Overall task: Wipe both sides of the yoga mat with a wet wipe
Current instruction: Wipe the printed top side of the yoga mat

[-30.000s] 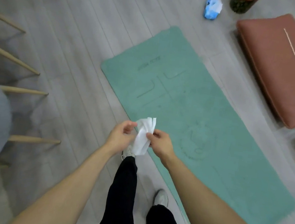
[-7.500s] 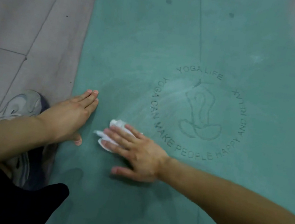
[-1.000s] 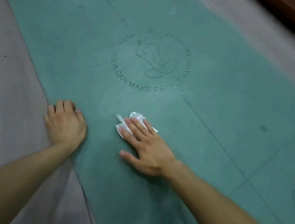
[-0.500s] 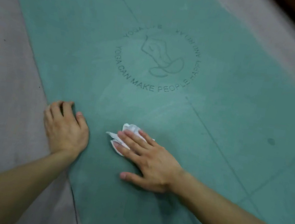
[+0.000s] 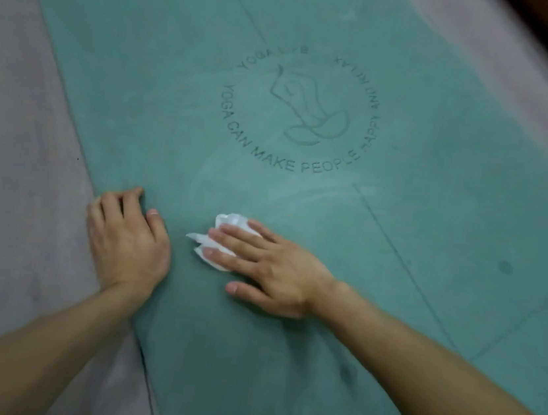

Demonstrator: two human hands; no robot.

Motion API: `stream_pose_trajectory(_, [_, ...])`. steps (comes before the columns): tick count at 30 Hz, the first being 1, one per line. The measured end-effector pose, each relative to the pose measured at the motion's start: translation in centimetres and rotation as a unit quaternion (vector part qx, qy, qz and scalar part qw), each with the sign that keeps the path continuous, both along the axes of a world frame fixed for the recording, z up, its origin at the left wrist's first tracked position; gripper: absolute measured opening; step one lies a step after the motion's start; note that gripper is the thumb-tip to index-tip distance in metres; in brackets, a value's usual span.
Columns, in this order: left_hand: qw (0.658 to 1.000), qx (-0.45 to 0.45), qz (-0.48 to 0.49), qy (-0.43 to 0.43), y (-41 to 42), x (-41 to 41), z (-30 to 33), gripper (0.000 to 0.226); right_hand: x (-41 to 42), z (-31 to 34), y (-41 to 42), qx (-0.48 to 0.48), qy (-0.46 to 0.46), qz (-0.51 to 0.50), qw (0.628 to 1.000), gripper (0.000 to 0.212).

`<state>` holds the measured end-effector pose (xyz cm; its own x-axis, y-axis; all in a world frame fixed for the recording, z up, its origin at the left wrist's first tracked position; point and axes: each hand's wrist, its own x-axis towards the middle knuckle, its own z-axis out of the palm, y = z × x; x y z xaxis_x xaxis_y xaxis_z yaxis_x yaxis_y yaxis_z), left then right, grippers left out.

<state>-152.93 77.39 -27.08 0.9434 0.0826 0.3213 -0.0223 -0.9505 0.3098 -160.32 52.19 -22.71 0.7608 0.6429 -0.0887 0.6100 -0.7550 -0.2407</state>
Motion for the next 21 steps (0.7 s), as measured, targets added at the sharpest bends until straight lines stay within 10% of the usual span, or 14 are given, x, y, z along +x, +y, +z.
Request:
stream_pose_trajectory(3, [1.0, -0.002, 0.007, 0.016, -0.6, -0.1, 0.5, 0.037, 5.6, 0.0, -6.4, -0.045, -0.008, -0.239, 0.97, 0.069])
stream_pose_trajectory(6, [1.0, 0.006, 0.003, 0.03, -0.6, -0.4, 0.5, 0.04, 8.5, -0.1, -7.1, -0.021, 0.02, -0.514, 0.857, 0.083])
stream_pose_trajectory(11, [1.0, -0.005, 0.001, 0.027, -0.5, -0.2, 0.6, 0.041, 2.6, -0.8, 4.7, 0.009, -0.01, -0.195, 0.981, 0.079])
stream_pose_trajectory(15, [0.999, -0.011, -0.005, 0.035, -0.4, -0.3, 0.7, 0.043, 0.7, -0.6, 4.0, 0.014, 0.005, -0.053, 0.998, 0.066])
stream_pose_trajectory(17, [0.999, -0.006, -0.004, 0.045, -0.3, -0.2, 0.8, 0.043, 4.2, -0.5, 0.0, 0.005, 0.007, -0.172, 0.985, 0.062])
stream_pose_trajectory(21, [0.998, 0.033, -0.045, 0.042, 0.8, -0.1, 1.1, 0.042, 9.3, 0.3, -7.7, -0.038, 0.053, -0.541, 0.839, 0.075])
